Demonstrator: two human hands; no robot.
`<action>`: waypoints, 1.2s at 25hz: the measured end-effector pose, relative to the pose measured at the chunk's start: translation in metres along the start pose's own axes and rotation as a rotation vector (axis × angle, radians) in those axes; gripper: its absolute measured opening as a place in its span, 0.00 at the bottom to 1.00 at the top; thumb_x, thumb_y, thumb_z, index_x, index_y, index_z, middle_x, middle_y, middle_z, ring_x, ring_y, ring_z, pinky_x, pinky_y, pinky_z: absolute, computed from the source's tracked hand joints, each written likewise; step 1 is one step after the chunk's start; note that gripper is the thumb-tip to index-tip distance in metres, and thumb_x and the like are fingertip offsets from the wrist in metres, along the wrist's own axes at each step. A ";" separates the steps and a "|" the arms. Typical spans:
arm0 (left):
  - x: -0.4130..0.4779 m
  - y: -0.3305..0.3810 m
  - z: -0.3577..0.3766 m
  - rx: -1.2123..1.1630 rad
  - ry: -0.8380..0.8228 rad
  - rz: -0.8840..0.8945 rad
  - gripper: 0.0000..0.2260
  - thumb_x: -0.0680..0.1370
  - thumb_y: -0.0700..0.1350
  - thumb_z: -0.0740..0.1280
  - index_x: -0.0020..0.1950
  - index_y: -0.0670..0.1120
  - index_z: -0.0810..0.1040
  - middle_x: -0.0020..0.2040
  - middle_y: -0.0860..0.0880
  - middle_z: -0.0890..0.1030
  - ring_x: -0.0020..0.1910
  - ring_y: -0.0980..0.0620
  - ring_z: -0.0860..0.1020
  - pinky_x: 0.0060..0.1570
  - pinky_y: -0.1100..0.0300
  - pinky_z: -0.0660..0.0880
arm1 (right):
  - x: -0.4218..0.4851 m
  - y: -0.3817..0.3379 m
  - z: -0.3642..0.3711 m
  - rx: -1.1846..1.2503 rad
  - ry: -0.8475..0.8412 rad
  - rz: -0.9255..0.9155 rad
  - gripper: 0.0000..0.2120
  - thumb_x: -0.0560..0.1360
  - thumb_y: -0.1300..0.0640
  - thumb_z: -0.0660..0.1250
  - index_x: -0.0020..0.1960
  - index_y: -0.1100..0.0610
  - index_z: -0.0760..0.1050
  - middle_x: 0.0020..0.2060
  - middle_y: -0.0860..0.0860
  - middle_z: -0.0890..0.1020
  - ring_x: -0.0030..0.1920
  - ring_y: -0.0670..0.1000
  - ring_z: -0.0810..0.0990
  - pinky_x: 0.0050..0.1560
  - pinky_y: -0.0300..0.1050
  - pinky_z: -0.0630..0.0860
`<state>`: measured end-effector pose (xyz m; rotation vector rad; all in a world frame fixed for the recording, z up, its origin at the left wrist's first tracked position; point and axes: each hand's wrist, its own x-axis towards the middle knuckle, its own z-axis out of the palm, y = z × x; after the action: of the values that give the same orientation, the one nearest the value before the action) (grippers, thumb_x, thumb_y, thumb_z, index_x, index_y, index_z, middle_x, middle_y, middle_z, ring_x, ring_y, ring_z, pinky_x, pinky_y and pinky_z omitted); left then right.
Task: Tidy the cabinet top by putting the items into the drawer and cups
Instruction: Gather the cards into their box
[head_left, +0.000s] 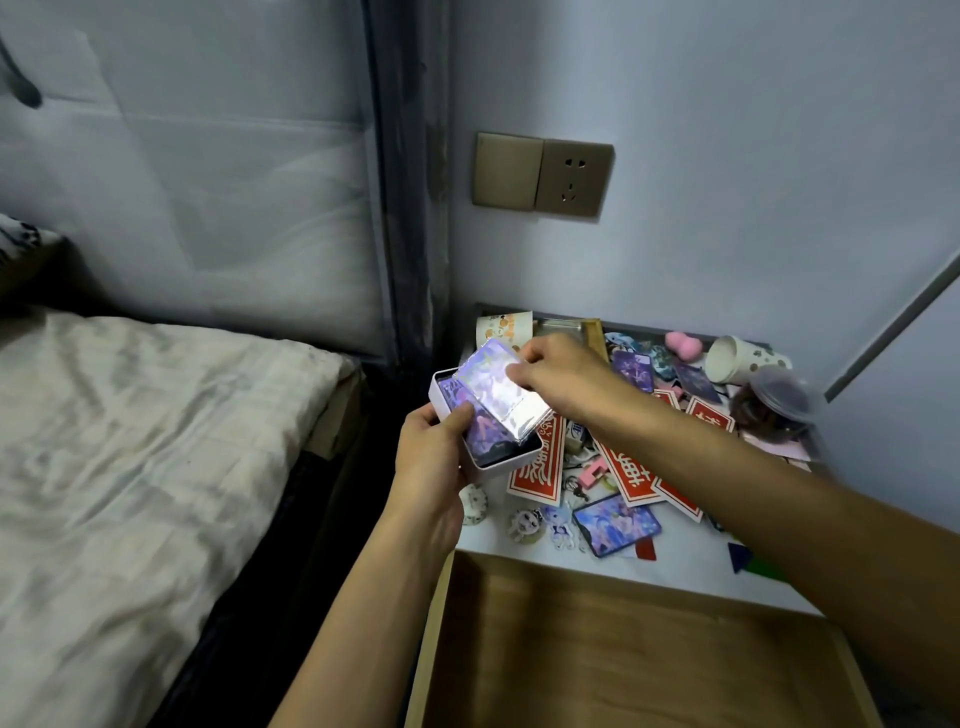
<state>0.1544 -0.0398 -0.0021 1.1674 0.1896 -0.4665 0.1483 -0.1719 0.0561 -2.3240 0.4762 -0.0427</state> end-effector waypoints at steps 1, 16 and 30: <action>0.000 0.000 0.001 -0.013 0.005 0.004 0.09 0.80 0.37 0.62 0.56 0.38 0.79 0.50 0.38 0.84 0.50 0.38 0.82 0.58 0.37 0.75 | 0.000 0.000 -0.002 -0.036 0.033 -0.025 0.08 0.75 0.57 0.68 0.37 0.52 0.77 0.33 0.46 0.78 0.35 0.46 0.75 0.32 0.39 0.66; -0.012 0.001 0.012 -0.034 -0.004 -0.023 0.11 0.80 0.35 0.62 0.62 0.35 0.76 0.54 0.34 0.82 0.47 0.38 0.82 0.43 0.49 0.81 | -0.013 0.025 0.011 0.013 -0.014 -0.109 0.08 0.73 0.52 0.73 0.40 0.53 0.77 0.25 0.47 0.79 0.20 0.38 0.72 0.25 0.31 0.67; -0.008 -0.007 0.024 -0.012 -0.027 -0.079 0.11 0.80 0.38 0.63 0.62 0.38 0.75 0.50 0.40 0.85 0.36 0.49 0.84 0.35 0.57 0.80 | 0.101 0.150 -0.055 -0.443 0.044 0.293 0.27 0.68 0.40 0.74 0.53 0.61 0.74 0.48 0.56 0.81 0.44 0.53 0.78 0.45 0.46 0.75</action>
<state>0.1423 -0.0619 0.0044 1.1444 0.2153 -0.5497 0.1843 -0.3420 -0.0190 -2.6567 0.9215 0.1692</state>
